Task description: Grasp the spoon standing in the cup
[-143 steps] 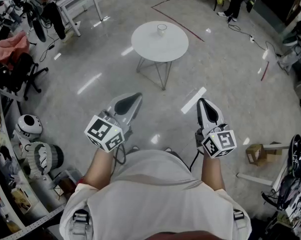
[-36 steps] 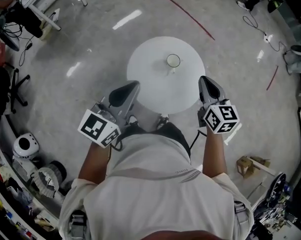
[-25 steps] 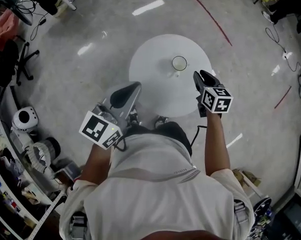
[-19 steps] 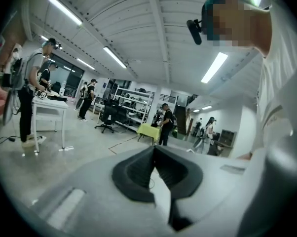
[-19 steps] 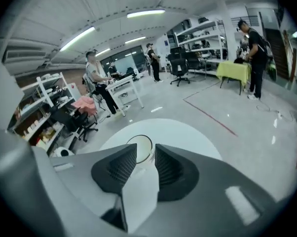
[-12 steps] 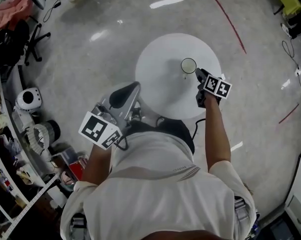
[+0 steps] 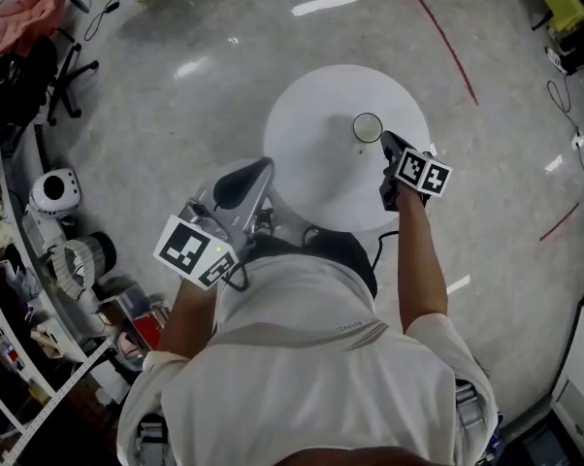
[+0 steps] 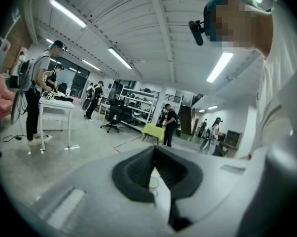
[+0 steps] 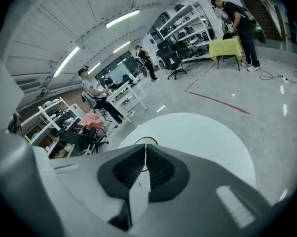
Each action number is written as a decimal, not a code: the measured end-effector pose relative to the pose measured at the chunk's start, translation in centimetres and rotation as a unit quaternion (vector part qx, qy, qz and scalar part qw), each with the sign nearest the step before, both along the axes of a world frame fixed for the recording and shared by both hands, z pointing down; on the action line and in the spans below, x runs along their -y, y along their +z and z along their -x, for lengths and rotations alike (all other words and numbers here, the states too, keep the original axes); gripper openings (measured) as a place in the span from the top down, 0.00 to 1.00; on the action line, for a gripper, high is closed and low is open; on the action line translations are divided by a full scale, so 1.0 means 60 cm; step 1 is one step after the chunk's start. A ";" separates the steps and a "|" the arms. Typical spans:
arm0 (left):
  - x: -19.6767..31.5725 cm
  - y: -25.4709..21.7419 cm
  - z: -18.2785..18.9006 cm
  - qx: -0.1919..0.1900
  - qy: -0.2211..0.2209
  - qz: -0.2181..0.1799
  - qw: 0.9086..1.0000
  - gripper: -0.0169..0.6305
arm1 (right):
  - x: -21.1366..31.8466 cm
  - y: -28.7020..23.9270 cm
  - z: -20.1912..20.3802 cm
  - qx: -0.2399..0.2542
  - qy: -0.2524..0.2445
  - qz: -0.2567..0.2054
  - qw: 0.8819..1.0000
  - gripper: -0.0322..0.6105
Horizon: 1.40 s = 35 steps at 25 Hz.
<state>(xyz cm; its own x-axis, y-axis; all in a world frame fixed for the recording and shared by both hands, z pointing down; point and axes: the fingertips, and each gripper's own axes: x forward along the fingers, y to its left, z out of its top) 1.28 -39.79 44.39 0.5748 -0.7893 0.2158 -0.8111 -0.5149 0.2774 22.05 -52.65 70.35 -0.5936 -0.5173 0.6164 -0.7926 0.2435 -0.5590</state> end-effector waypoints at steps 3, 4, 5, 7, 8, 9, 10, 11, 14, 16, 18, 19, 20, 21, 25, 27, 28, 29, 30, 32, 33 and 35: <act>-0.010 -0.006 0.008 -0.005 0.008 -0.006 1.000 0.97 | -0.020 -0.037 0.004 -0.008 -0.001 -0.031 0.999 0.93; -0.011 -0.010 0.011 -0.007 0.012 -0.010 1.000 0.97 | -0.026 -0.051 0.006 -0.010 -0.001 -0.041 0.999 0.93; -0.012 -0.015 0.014 -0.009 0.017 -0.013 1.000 0.97 | -0.032 -0.068 0.008 -0.010 0.000 -0.052 0.999 0.93; -0.012 -0.026 0.019 -0.013 0.028 -0.021 0.999 0.97 | -0.043 -0.107 0.013 -0.008 0.004 -0.074 0.997 0.93; -0.013 -0.031 0.021 -0.015 0.034 -0.025 0.999 0.97 | -0.050 -0.130 0.015 -0.006 0.007 -0.086 0.996 0.93; -0.013 -0.037 0.023 -0.017 0.040 -0.029 0.999 0.97 | -0.057 -0.154 0.018 -0.004 0.011 -0.098 0.995 0.93; -0.014 -0.043 0.025 -0.019 0.045 -0.033 0.998 0.97 | -0.064 -0.179 0.019 -0.001 0.015 -0.113 0.994 0.93; -0.015 -0.049 0.025 -0.022 0.051 -0.038 0.998 0.97 | -0.072 -0.204 0.020 0.002 0.019 -0.129 0.992 0.93; -0.017 -0.068 0.022 -0.028 0.070 -0.050 0.996 0.97 | -0.097 -0.285 0.022 0.005 0.030 -0.186 0.982 0.93; -0.018 -0.084 0.019 -0.027 0.083 -0.059 0.994 0.97 | -0.115 -0.339 0.021 0.006 0.040 -0.225 0.974 0.93; -0.020 -0.102 0.014 -0.024 0.097 -0.071 0.992 0.97 | -0.136 -0.391 0.020 0.007 0.051 -0.261 0.964 0.93; -0.022 -0.111 0.010 -0.023 0.103 -0.077 0.991 0.97 | -0.148 -0.415 0.018 0.006 0.056 -0.277 0.959 0.93; -0.024 -0.120 0.007 -0.022 0.109 -0.083 0.990 0.97 | -0.160 -0.438 0.016 0.004 0.061 -0.293 0.954 0.93; -0.026 -0.127 0.003 -0.021 0.115 -0.088 0.989 0.97 | -0.172 -0.458 0.013 0.003 0.066 -0.309 0.949 0.93; -0.032 -0.156 -0.011 -0.013 0.137 -0.111 0.984 0.97 | -0.221 -0.532 0.007 -0.004 0.083 -0.369 0.926 0.93; -0.036 -0.169 -0.015 -0.009 0.146 -0.122 0.982 0.97 | -0.245 -0.562 0.008 -0.019 0.086 -0.396 0.914 0.93; -0.037 -0.174 -0.017 -0.009 0.150 -0.126 0.981 0.97 | -0.256 -0.573 0.007 -0.027 0.087 -0.406 0.909 0.93; -0.038 -0.178 -0.021 -0.009 0.154 -0.130 0.979 0.97 | -0.266 -0.580 0.005 -0.035 0.088 -0.414 0.905 0.93; -0.039 -0.182 -0.026 -0.008 0.158 -0.134 0.978 0.97 | -0.275 -0.585 0.003 -0.042 0.087 -0.418 0.903 0.93; -0.046 -0.190 -0.037 -0.007 0.164 -0.140 0.976 0.97 | -0.292 -0.590 -0.005 -0.051 0.085 -0.420 0.902 0.93; -0.050 -0.193 -0.044 -0.006 0.167 -0.143 0.976 0.97 | -0.299 -0.591 -0.010 -0.053 0.084 -0.420 0.902 0.93; -0.055 -0.196 -0.057 -0.005 0.172 -0.146 0.974 0.97 | -0.308 -0.592 -0.021 -0.057 0.085 -0.420 0.902 0.93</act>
<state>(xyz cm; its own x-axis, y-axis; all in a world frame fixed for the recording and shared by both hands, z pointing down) 4.67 -36.50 32.66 0.8176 -0.5758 0.0036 -0.5739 -0.8144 0.0856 23.30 -34.16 34.80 -0.4184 -0.9081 0.0163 -0.8995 0.4118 -0.1458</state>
